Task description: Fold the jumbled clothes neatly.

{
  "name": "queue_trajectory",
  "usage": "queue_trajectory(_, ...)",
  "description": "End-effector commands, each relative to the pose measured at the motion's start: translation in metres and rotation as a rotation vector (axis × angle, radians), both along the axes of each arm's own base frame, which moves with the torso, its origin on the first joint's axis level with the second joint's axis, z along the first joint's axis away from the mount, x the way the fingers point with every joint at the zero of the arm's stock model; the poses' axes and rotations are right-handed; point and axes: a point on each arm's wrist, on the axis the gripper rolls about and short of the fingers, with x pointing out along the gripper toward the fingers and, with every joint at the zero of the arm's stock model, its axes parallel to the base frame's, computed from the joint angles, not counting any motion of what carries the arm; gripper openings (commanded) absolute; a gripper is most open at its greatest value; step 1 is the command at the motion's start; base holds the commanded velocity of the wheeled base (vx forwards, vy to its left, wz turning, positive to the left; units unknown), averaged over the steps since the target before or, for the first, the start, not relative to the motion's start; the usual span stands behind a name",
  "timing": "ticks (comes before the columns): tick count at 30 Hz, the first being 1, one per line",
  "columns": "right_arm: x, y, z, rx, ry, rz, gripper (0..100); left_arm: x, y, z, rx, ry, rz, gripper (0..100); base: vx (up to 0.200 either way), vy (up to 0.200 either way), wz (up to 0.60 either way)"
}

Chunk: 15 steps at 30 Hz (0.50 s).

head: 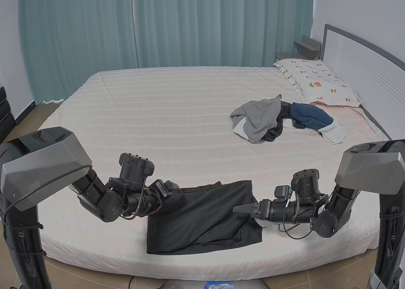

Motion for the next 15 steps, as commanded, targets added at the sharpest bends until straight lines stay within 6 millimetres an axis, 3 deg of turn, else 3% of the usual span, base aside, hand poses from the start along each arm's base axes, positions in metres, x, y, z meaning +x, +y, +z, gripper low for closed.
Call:
queue_trajectory(1,0.0026,-0.0017,-0.0043,-0.005,0.013,-0.007,100,0.0008,-0.0001,0.0002,-0.002,-0.003,0.001,100,0.000,0.000,0.00)
queue_trajectory(7,0.0054,0.0000,-0.0067,-0.017,0.035,-0.004,100,0.0029,0.0014,0.0008,-0.004,-0.007,0.007,100,0.000,0.000,0.00)
queue_trajectory(8,0.0051,0.0005,-0.0063,-0.017,0.035,-0.002,0,0.0031,0.0019,0.0008,-0.004,-0.007,0.008,100,0.000,0.000,0.00)
queue_trajectory(15,0.0058,0.0008,-0.0049,-0.018,0.026,0.000,0,0.0005,-0.0005,0.0019,0.000,-0.009,-0.001,100,0.000,0.000,0.00)
